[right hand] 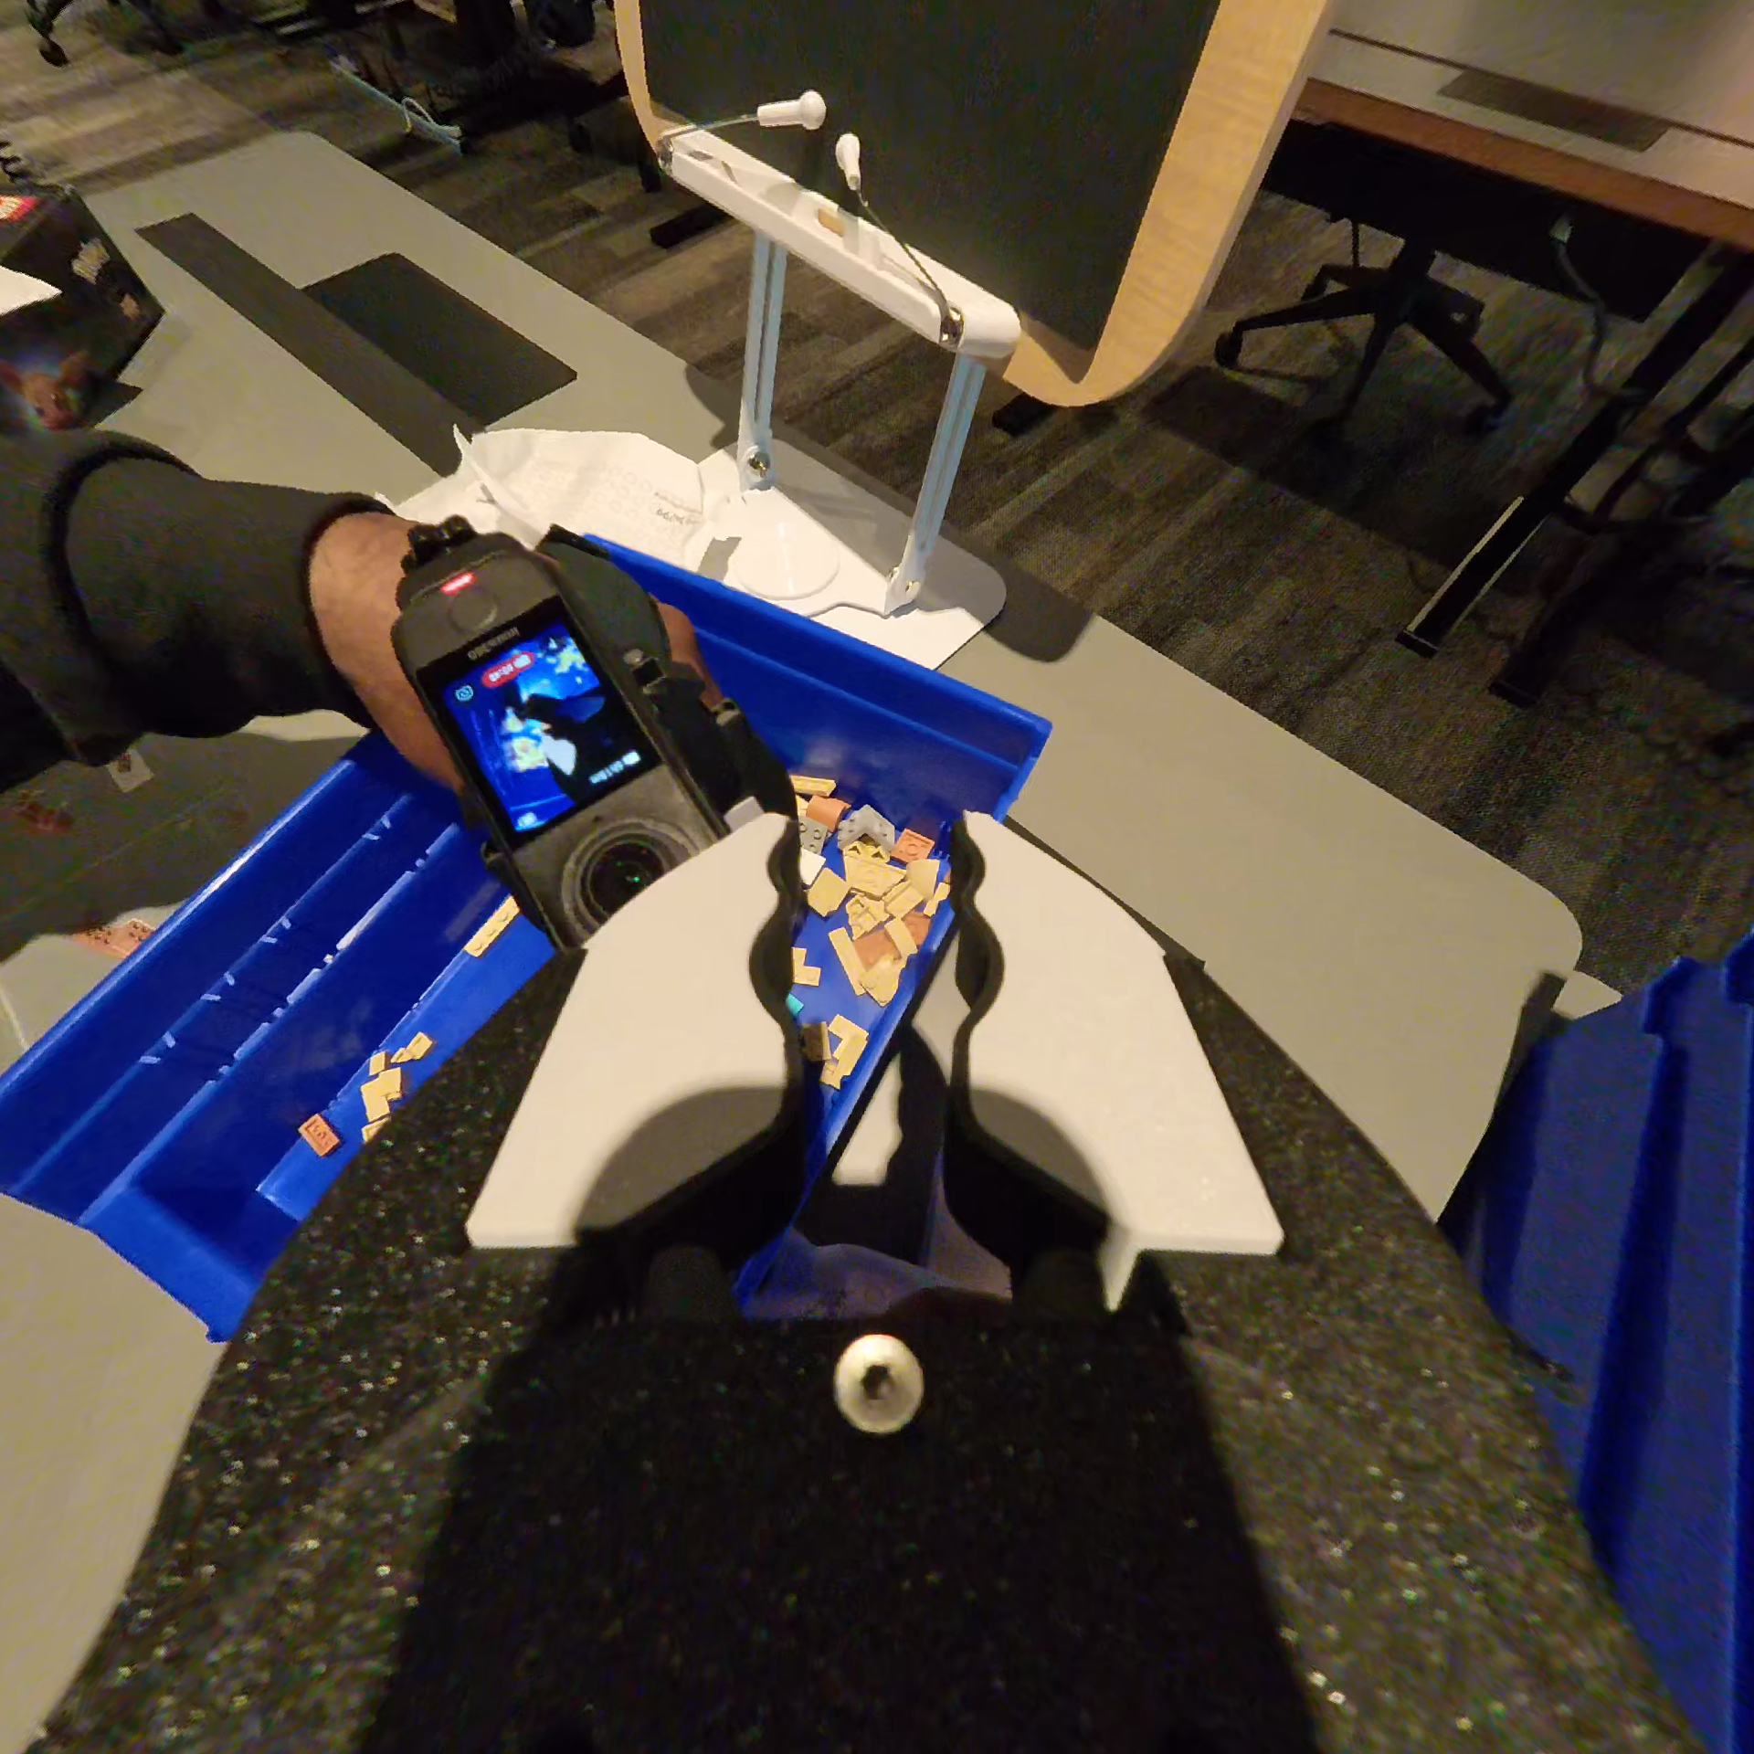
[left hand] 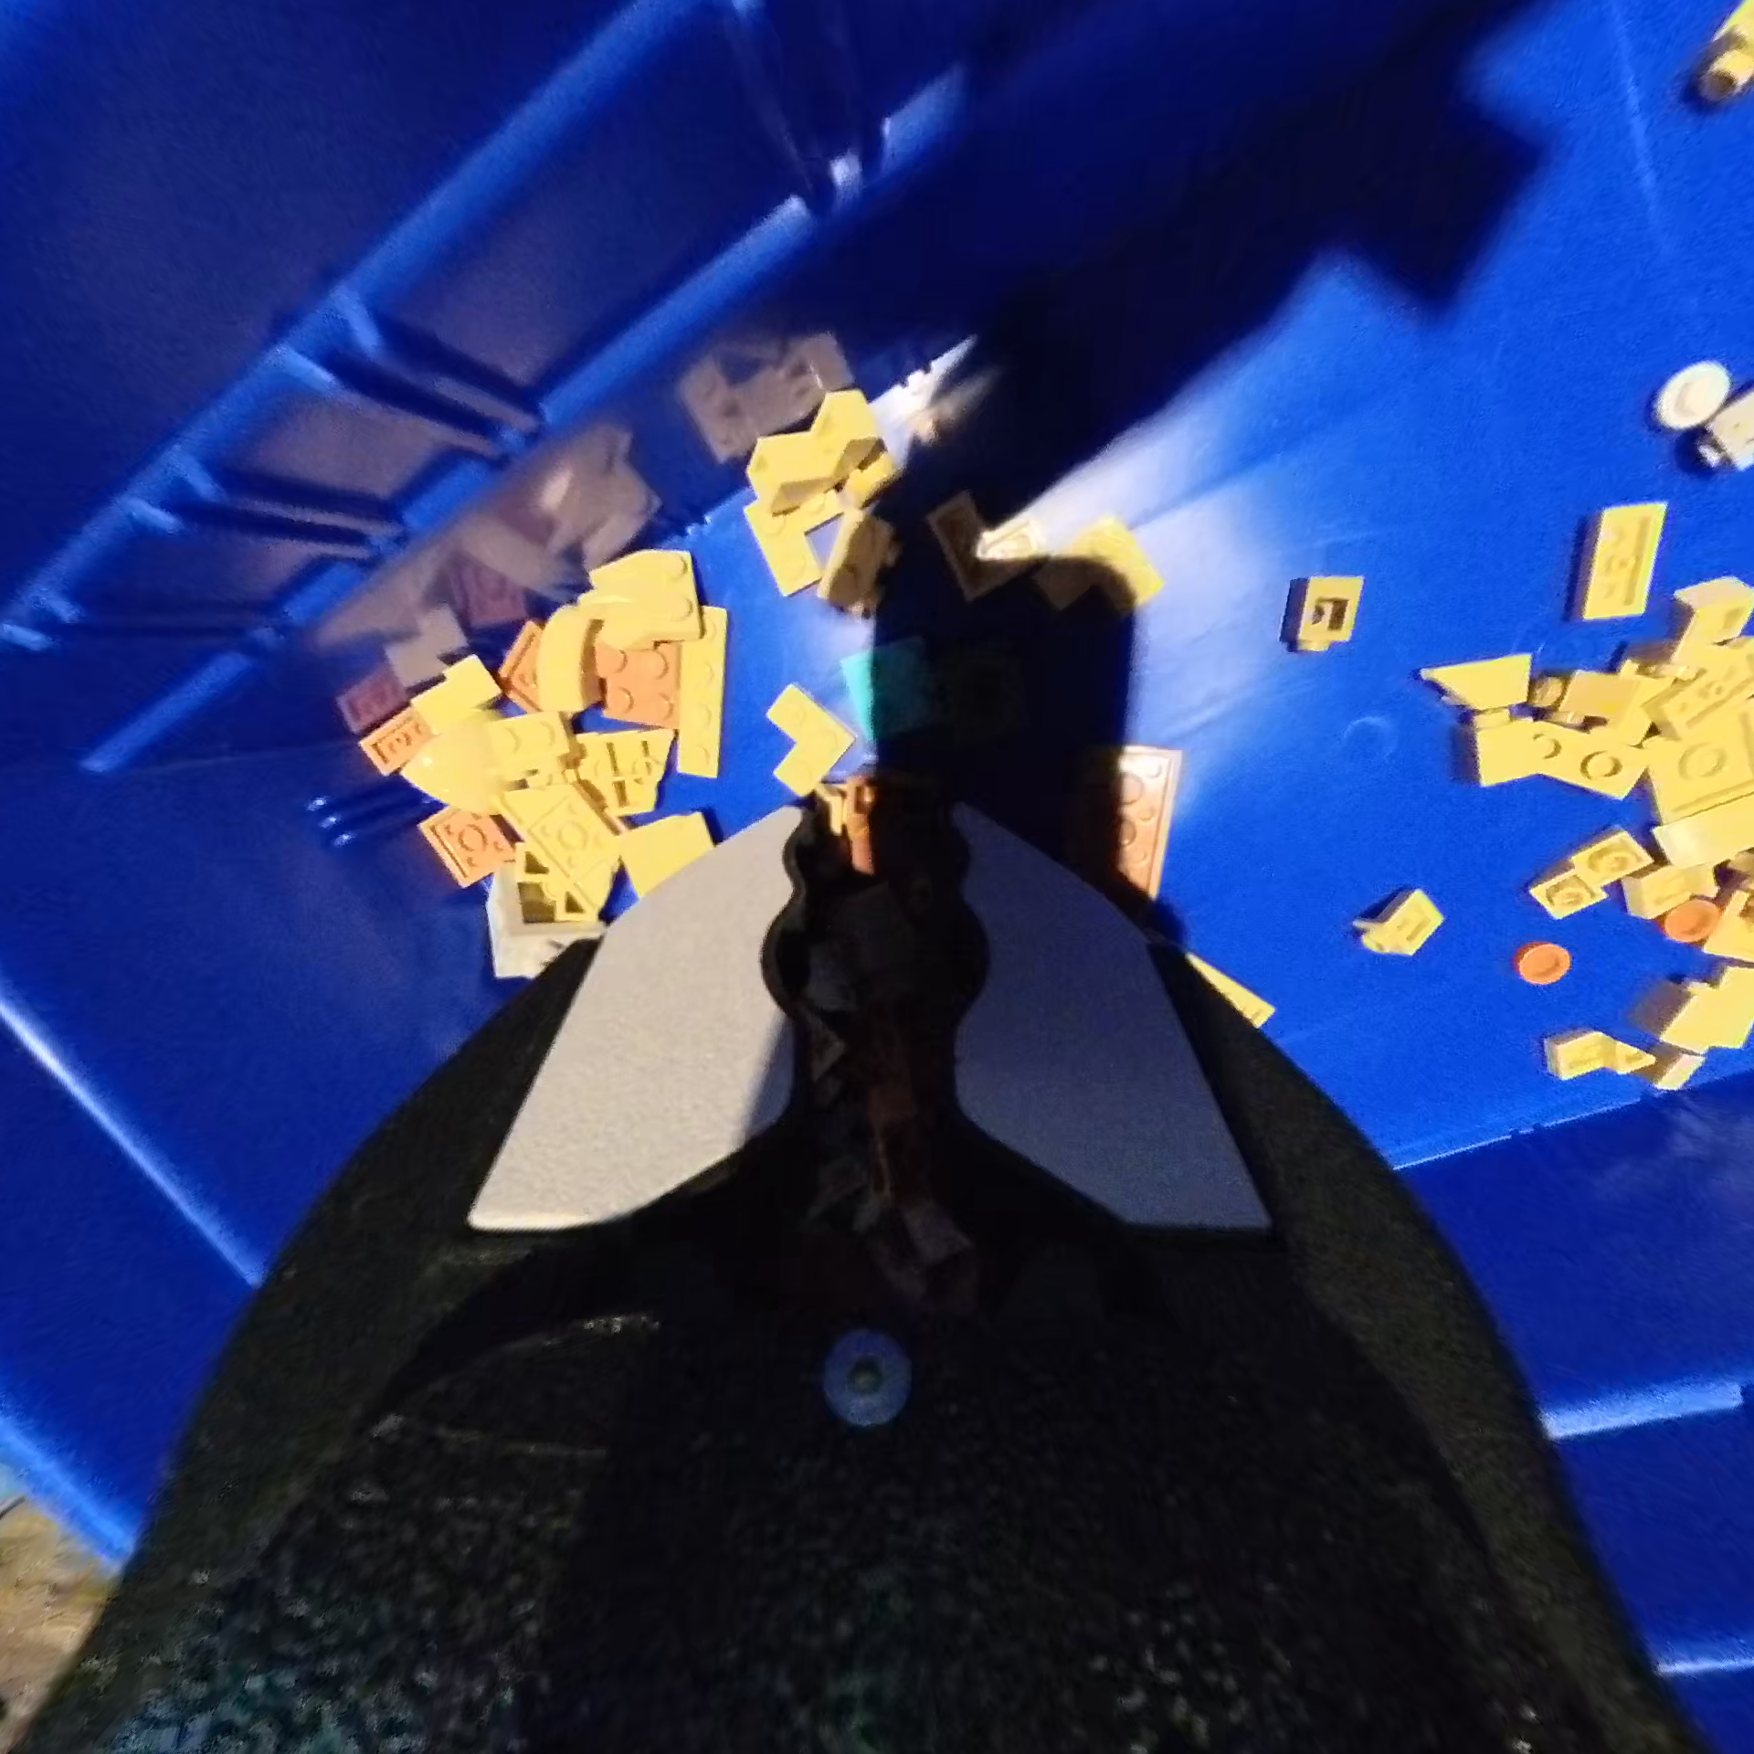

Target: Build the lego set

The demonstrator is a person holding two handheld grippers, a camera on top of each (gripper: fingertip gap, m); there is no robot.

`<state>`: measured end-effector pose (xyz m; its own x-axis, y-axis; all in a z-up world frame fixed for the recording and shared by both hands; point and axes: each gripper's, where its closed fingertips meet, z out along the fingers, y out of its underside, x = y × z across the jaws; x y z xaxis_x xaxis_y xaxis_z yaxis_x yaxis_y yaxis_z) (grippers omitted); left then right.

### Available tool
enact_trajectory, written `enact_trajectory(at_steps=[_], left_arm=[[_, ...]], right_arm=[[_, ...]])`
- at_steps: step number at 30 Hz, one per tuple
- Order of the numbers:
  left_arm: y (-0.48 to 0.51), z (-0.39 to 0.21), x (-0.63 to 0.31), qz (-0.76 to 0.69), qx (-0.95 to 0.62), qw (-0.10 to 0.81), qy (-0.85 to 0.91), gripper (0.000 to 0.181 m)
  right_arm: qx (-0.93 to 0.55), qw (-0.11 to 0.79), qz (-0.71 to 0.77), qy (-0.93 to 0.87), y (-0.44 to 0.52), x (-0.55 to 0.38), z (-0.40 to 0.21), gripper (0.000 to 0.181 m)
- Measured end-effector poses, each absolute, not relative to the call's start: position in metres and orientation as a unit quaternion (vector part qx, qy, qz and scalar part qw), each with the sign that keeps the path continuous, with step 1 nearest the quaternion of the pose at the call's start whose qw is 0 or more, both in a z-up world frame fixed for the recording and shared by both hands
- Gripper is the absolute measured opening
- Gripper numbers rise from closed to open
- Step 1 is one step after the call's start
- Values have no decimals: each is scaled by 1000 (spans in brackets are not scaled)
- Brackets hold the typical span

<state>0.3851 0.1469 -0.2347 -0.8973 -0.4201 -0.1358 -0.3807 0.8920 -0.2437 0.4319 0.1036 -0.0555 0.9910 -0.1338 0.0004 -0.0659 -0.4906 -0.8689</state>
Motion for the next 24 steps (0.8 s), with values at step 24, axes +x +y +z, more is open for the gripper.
enact_trajectory(at_steps=[24], left_arm=[[143, -211, 387, -90, -101, 204, 970, 31]], right_arm=[[-865, 497, -34, 55, 106, 431, -58, 30]])
